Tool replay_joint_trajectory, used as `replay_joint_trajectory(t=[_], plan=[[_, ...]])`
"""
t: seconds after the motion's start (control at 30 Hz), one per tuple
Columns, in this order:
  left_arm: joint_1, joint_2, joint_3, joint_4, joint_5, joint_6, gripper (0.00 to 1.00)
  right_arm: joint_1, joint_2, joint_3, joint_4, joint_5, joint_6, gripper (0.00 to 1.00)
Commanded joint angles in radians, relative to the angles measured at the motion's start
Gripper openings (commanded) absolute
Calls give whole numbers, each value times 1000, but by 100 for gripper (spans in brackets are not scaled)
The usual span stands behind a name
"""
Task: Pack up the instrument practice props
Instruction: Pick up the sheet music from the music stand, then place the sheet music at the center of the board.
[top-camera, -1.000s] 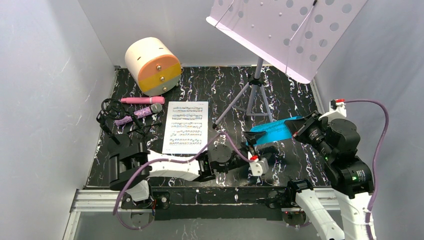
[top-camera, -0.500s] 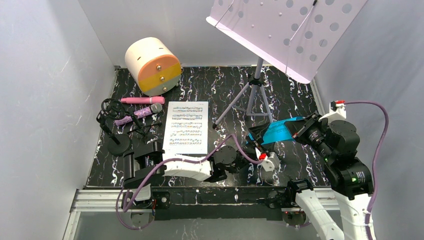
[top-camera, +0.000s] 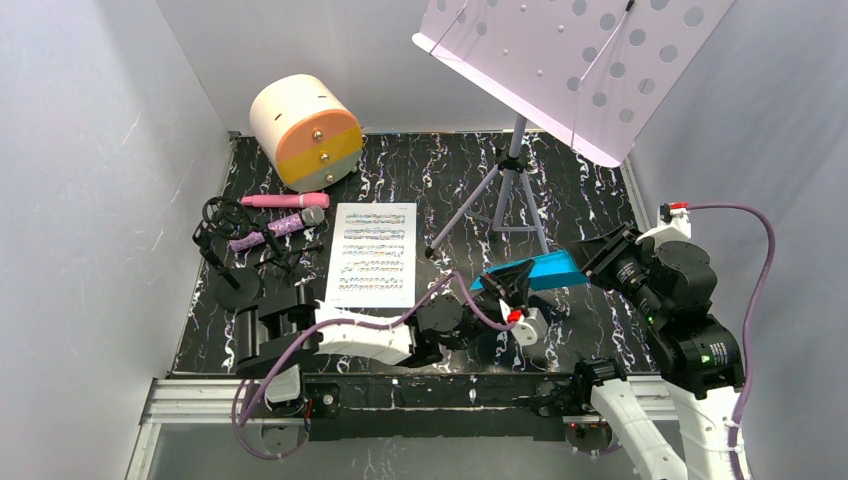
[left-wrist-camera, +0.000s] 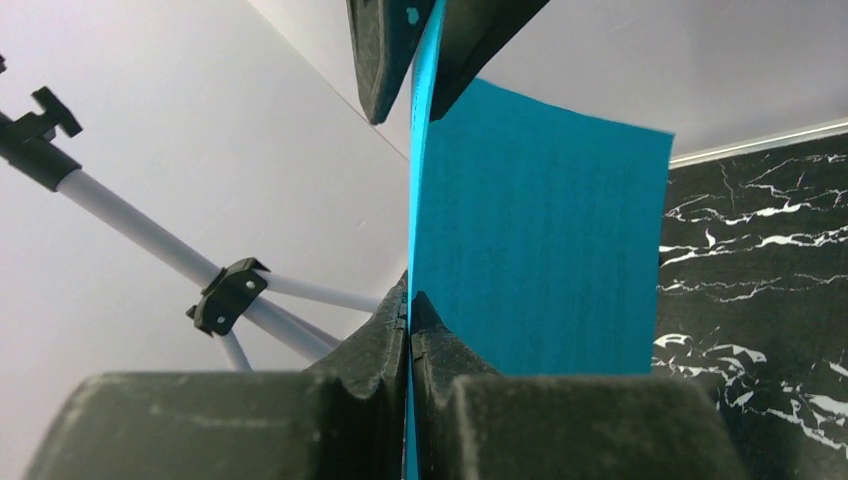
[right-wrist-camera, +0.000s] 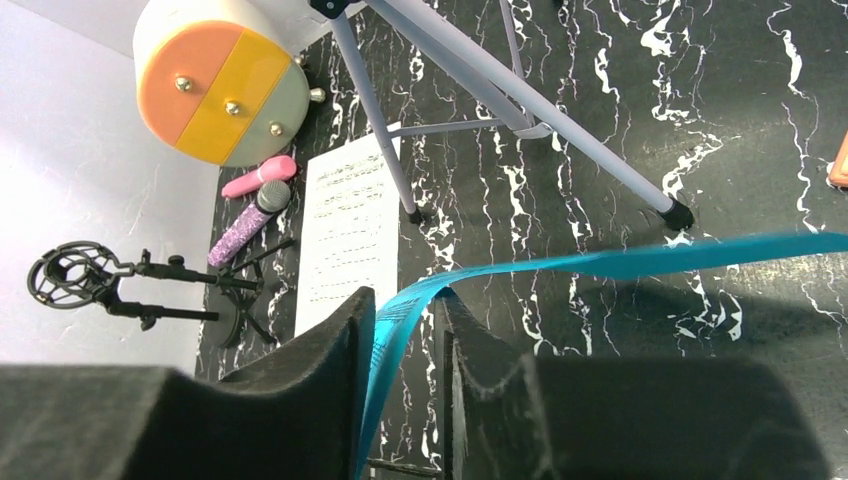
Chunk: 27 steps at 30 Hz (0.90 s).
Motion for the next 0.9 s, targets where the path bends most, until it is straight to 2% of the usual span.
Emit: replay_joint_trajectory(t=[0.0, 0.1, 0.27, 0.43, 0.6, 0.87], plan=[[-2, -125, -33, -18, -44, -18, 0, 5, -17, 1, 61, 12, -24, 43], [-2, -191, -27, -181, -69, -49, 0, 5, -23, -1, 87, 9, -58, 58], [11, -311, -41, -411, -86, -100, 0, 4, -55, -17, 131, 13, -125, 74], [59, -417, 12, -732, -67, -172, 0, 4, -91, -39, 174, 61, -170, 83], [128, -505, 62, -969, -27, -192, 0, 5, -106, -51, 186, 104, -219, 92], [305, -592, 159, -1294, 21, -157, 0, 4, -104, -95, 207, 141, -261, 95]])
